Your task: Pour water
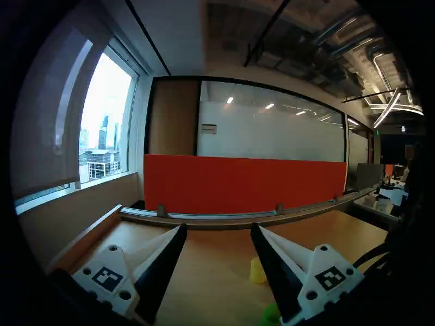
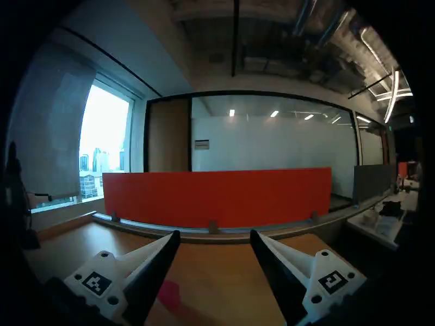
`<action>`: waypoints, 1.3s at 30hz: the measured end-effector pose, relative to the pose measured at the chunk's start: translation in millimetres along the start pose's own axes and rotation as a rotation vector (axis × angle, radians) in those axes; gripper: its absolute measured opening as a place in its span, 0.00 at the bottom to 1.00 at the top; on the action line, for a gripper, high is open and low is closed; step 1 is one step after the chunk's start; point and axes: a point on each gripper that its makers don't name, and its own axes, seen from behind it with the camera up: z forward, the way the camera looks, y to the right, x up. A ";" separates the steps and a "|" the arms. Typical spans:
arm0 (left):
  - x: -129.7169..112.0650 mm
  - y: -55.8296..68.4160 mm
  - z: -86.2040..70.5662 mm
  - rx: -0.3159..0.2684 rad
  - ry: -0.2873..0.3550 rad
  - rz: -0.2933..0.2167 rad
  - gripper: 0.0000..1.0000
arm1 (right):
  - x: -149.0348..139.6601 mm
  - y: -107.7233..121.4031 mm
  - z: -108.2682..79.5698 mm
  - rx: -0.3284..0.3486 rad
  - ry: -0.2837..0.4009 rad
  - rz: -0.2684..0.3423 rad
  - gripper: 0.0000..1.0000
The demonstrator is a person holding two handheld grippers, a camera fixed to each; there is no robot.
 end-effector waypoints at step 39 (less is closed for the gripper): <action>-21.5 77.9 -10.9 -0.441 -0.093 0.019 0.87 | 1.7 -117.0 -31.1 0.614 -0.051 -0.038 0.99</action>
